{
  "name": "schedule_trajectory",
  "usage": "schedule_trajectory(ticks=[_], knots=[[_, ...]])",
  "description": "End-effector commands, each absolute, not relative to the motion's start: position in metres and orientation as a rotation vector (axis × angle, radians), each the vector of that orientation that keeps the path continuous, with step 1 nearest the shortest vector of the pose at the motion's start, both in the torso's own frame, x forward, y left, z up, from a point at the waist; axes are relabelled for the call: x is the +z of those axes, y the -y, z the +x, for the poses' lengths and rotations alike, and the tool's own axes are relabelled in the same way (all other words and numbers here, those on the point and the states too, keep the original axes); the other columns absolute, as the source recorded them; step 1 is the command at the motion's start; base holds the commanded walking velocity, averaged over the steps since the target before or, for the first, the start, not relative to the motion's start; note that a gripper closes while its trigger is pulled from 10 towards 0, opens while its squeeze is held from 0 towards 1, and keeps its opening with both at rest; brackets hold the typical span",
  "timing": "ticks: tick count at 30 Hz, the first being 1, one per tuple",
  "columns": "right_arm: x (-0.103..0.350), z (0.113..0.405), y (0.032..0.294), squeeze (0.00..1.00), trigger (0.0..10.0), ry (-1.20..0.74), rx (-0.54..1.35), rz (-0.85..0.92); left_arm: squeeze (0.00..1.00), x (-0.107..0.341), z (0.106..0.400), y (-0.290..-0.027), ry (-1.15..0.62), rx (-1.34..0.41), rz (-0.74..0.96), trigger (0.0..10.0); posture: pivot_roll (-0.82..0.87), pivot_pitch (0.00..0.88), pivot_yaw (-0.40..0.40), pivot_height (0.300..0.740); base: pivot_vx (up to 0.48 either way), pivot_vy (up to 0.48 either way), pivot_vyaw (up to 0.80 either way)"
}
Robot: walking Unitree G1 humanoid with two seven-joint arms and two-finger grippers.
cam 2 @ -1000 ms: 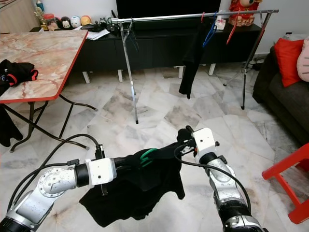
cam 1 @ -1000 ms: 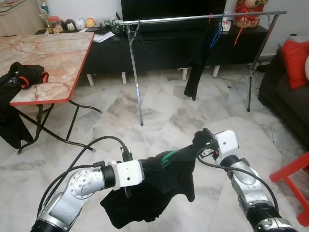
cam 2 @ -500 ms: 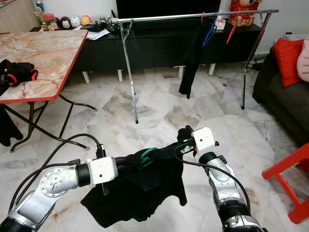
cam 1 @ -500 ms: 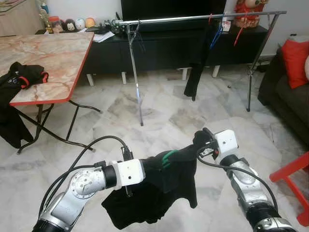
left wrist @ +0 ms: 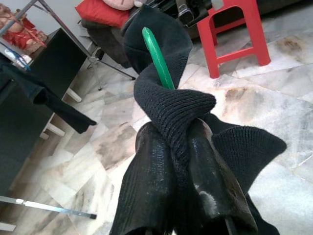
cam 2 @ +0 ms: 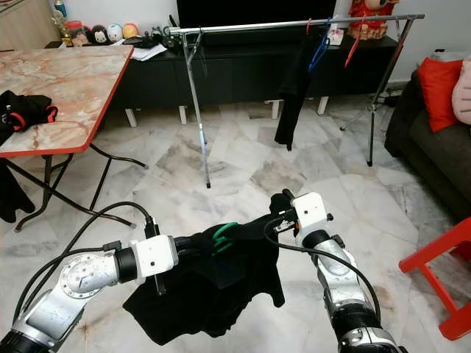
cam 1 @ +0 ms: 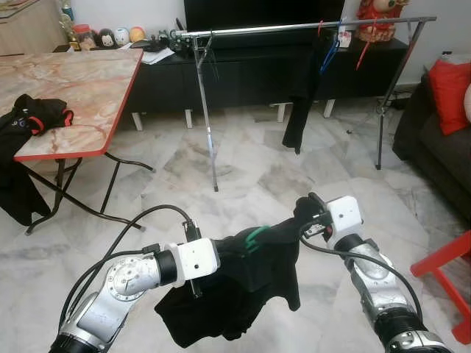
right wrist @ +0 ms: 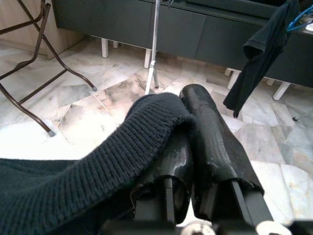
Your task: Hang hanger
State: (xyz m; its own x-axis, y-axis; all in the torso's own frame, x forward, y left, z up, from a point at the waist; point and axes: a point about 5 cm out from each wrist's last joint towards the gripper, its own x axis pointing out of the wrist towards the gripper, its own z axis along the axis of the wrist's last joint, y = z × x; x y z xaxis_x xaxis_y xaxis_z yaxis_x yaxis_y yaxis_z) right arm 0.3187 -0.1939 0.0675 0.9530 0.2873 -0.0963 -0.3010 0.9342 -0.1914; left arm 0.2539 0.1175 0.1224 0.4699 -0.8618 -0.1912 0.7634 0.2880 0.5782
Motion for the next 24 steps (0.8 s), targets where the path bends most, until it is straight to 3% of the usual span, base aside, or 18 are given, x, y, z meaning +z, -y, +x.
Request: schedule_trajectory(ticks=[1, 2, 3, 4, 5, 20, 21, 22, 24], knots=[[0.0753, 0.3234, 0.1916, 0.00, 0.0, -0.037, 0.296, -0.195, 0.02, 0.1300, 0.2575, -0.1184, 0.192, -1.069, 0.673, 10.0, 0.00, 0.001, -0.006, 0.740, 0.000, 0.000, 0.00], [0.0755, 0.3235, 0.1915, 0.00, 0.0, -0.037, 0.296, -0.195, 0.36, 0.1300, 0.2578, -0.1186, 0.189, -1.069, 0.671, 10.0, 0.00, 0.001, -0.006, 0.740, 0.000, 0.000, 0.00], [0.0755, 0.3235, 0.1915, 0.00, 0.0, -0.037, 0.296, -0.195, 0.36, 0.1300, 0.2578, -0.1186, 0.189, -1.069, 0.671, 10.0, 0.00, 0.001, -0.006, 0.740, 0.000, 0.000, 0.00], [0.0755, 0.3235, 0.1916, 0.00, 0.0, -0.037, 0.296, -0.194, 0.88, 0.1298, 0.2579, -0.1185, 0.186, -1.071, 0.669, 10.0, 0.00, 0.000, -0.006, 0.740, 0.000, 0.000, 0.00], [0.0756, 0.3236, 0.1916, 0.00, 0.0, -0.037, 0.296, -0.194, 1.00, 0.1297, 0.2579, -0.1184, 0.185, -1.072, 0.668, 10.0, 0.00, 0.000, -0.006, 0.740, 0.000, 0.000, 0.00], [0.0764, 0.3247, 0.1911, 0.00, 0.0, -0.038, 0.297, -0.195, 1.00, 0.1259, 0.2558, -0.1180, 0.170, -1.082, 0.669, 10.0, 0.00, 0.002, -0.007, 0.740, 0.000, 0.000, 0.00], [0.0766, 0.3249, 0.1910, 0.00, 0.0, -0.038, 0.298, -0.195, 0.65, 0.1255, 0.2558, -0.1181, 0.168, -1.082, 0.669, 10.0, 0.00, 0.002, -0.007, 0.740, 0.000, 0.000, 0.00], [0.0768, 0.3253, 0.1905, 0.00, 0.0, -0.039, 0.300, -0.196, 0.00, 0.1241, 0.2554, -0.1183, 0.163, -1.081, 0.669, 10.0, 0.00, 0.002, -0.007, 0.740, 0.000, 0.000, 0.00], [0.0773, 0.3258, 0.1901, 0.00, 0.0, -0.039, 0.304, -0.200, 0.00, 0.1217, 0.2545, -0.1184, 0.152, -1.081, 0.662, 10.0, 0.00, 0.002, -0.007, 0.740, 0.000, 0.000, 0.00]])
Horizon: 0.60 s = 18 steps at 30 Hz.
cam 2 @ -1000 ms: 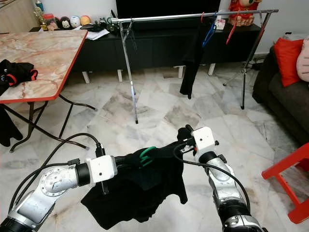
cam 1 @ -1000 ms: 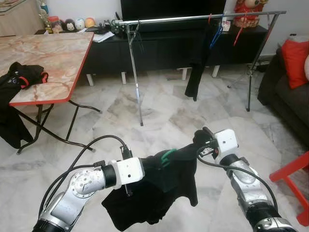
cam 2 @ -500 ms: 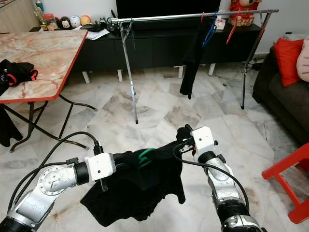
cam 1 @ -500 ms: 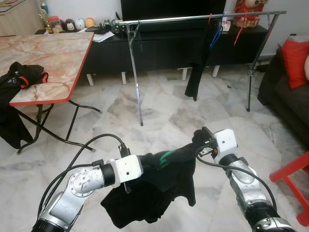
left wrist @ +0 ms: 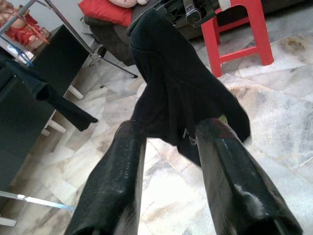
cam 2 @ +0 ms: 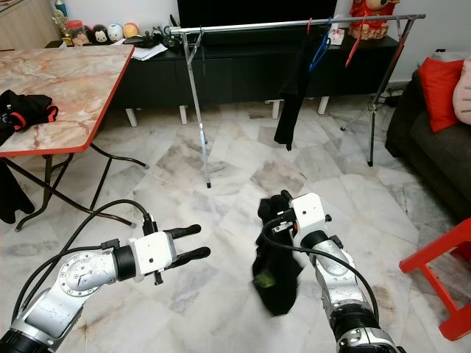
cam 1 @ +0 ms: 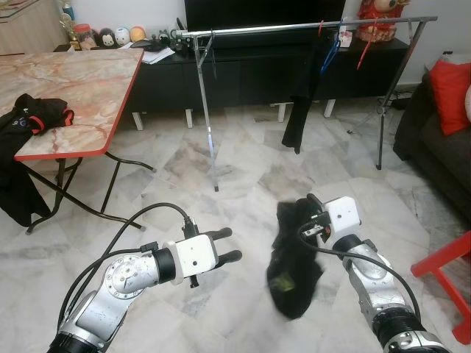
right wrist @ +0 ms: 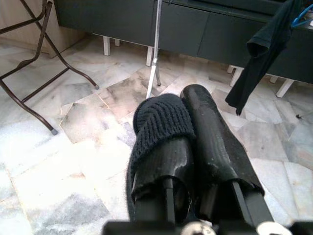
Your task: Hang hanger
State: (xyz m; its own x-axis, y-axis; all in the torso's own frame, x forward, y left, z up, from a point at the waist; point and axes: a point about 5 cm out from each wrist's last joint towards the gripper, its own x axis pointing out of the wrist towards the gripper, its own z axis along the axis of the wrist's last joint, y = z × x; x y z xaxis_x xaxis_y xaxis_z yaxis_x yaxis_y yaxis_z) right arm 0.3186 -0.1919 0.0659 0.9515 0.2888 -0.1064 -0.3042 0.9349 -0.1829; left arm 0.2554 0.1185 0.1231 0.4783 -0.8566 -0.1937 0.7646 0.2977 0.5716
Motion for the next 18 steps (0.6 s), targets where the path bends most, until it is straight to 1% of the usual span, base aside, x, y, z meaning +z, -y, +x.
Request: schedule_trajectory(ticks=[1, 8, 13, 16, 18], knots=[[0.077, 0.326, 0.190, 0.00, 0.0, -0.039, 0.304, -0.200, 0.00, 0.122, 0.255, -0.118, 0.152, -1.081, 0.662, 10.0, 0.00, 0.002, -0.007, 0.740, 0.000, 0.000, 0.00], [0.085, 0.330, 0.190, 0.00, 0.0, -0.024, 0.309, -0.216, 0.00, 0.118, 0.254, -0.119, 0.132, -1.066, 0.647, 10.0, -0.01, 0.003, -0.012, 0.740, 0.000, 0.000, 0.00], [0.092, 0.334, 0.187, 0.00, 0.0, -0.004, 0.334, -0.229, 0.00, 0.114, 0.257, -0.122, 0.114, -1.024, 0.628, 10.0, -0.01, 0.006, -0.014, 0.740, 0.000, 0.000, 0.00], [0.096, 0.335, 0.184, 0.00, 0.0, 0.003, 0.363, -0.234, 0.00, 0.115, 0.256, -0.124, 0.090, -1.034, 0.601, 10.0, -0.01, 0.010, -0.015, 0.740, 0.000, 0.000, 0.00], [0.098, 0.336, 0.183, 0.00, 0.0, 0.005, 0.385, -0.241, 0.00, 0.114, 0.253, -0.126, 0.053, -1.075, 0.589, 10.0, -0.01, 0.009, -0.016, 0.740, 0.000, 0.000, 0.00]])
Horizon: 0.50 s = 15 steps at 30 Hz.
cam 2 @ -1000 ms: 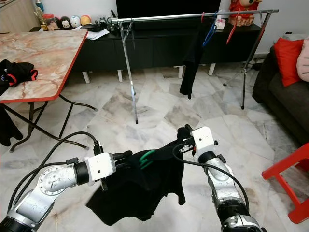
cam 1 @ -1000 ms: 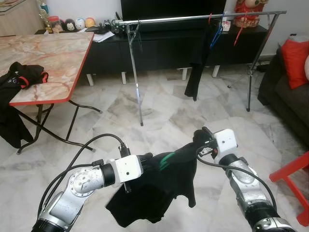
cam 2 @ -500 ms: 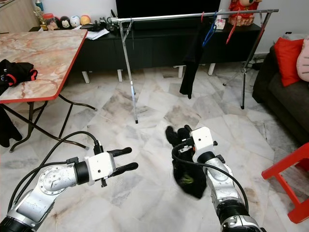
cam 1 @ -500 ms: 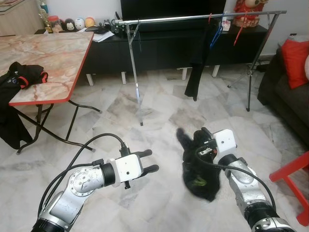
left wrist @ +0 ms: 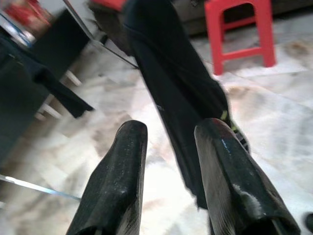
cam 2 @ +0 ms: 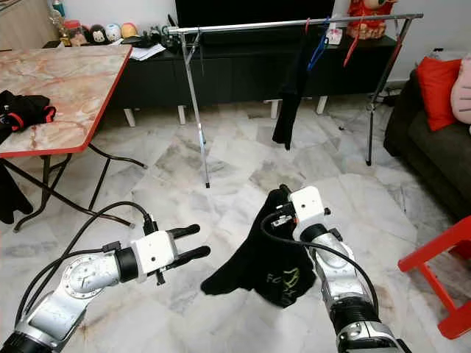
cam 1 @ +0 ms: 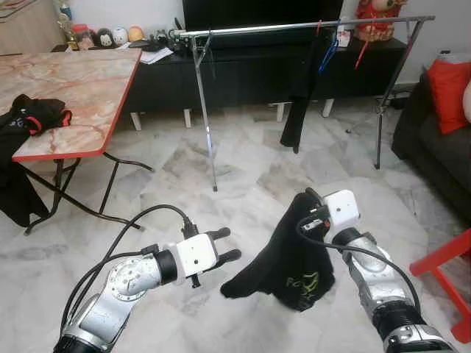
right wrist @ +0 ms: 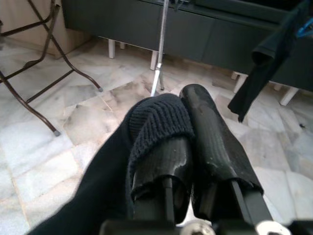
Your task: Hang hanger
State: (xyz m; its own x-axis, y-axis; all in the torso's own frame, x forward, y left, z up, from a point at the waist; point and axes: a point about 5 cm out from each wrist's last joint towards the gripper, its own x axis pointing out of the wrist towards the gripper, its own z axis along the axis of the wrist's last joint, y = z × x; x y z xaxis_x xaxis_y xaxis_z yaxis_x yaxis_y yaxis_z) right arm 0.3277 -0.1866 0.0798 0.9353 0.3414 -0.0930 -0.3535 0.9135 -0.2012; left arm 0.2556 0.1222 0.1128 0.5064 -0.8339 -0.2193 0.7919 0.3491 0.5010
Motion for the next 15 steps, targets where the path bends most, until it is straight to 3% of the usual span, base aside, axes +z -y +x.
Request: schedule_trajectory(ticks=[1, 8, 15], knots=[[0.099, 0.337, 0.182, 0.00, 0.0, 0.006, 0.391, -0.244, 0.00, 0.113, 0.252, -0.127, 0.039, -1.093, 0.594, 10.0, -0.01, 0.009, -0.016, 0.740, 0.000, 0.000, 0.00], [0.104, 0.339, 0.172, 0.00, 0.0, 0.022, 0.449, -0.250, 0.00, 0.109, 0.248, -0.134, -0.040, -1.177, 0.618, 10.0, -0.01, 0.009, -0.018, 0.740, 0.000, 0.000, 0.00], [0.109, 0.333, 0.155, 0.00, 0.0, 0.042, 0.590, -0.236, 0.00, 0.117, 0.256, -0.125, 0.002, -1.180, 0.612, 10.0, -0.01, 0.006, -0.019, 0.740, 0.000, 0.000, 0.00]])
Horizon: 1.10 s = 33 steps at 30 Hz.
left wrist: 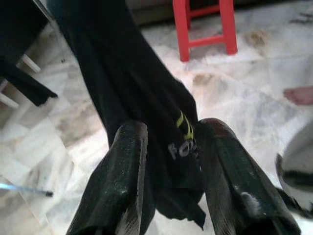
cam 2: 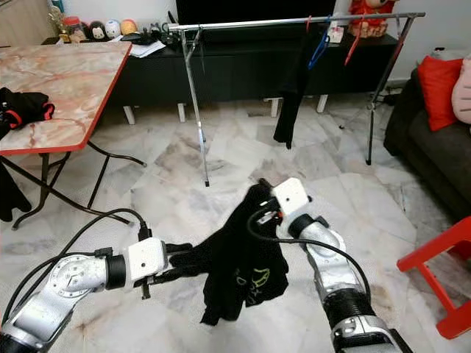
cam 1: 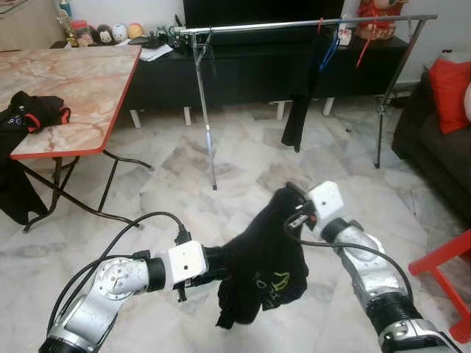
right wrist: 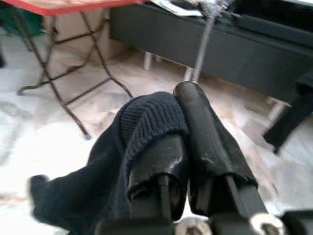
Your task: Hang hanger
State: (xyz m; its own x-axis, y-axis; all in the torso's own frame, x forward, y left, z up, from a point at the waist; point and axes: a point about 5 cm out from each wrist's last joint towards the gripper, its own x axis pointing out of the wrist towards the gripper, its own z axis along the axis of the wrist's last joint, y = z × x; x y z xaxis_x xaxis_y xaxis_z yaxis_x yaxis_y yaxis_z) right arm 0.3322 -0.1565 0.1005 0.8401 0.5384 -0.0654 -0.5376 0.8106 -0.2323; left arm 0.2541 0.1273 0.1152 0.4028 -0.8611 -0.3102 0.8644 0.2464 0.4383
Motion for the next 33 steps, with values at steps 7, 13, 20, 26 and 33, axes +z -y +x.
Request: schedule_trajectory(ticks=[7, 13, 20, 26, 33], knots=[[0.103, 0.326, 0.156, 0.00, 0.0, 0.009, 0.631, -0.241, 1.00, 0.121, 0.263, -0.122, 0.046, -1.124, 0.607, 10.0, -0.01, 0.004, -0.019, 0.740, 0.000, 0.000, 0.00], [0.102, 0.319, 0.155, 0.00, 0.0, 0.001, 0.695, -0.236, 1.00, 0.121, 0.263, -0.122, 0.048, -1.114, 0.593, 10.0, -0.01, 0.003, -0.022, 0.740, 0.000, 0.000, 0.00], [0.120, 0.319, 0.152, 0.00, 0.0, 0.047, 0.764, -0.226, 1.00, 0.120, 0.265, -0.117, 0.052, -1.123, 0.582, 10.0, -0.02, 0.000, -0.025, 0.740, 0.000, 0.000, 0.00], [0.130, 0.312, 0.144, 0.00, 0.0, 0.074, 0.867, -0.205, 0.45, 0.117, 0.267, -0.113, 0.057, -1.098, 0.582, 10.0, -0.02, 0.000, -0.025, 0.740, 0.000, 0.000, 0.00], [0.135, 0.302, 0.133, 0.00, 0.0, 0.087, 0.965, -0.178, 0.00, 0.116, 0.274, -0.101, 0.066, -1.082, 0.558, 10.0, -0.02, 0.000, -0.026, 0.740, 0.000, 0.000, 0.00]])
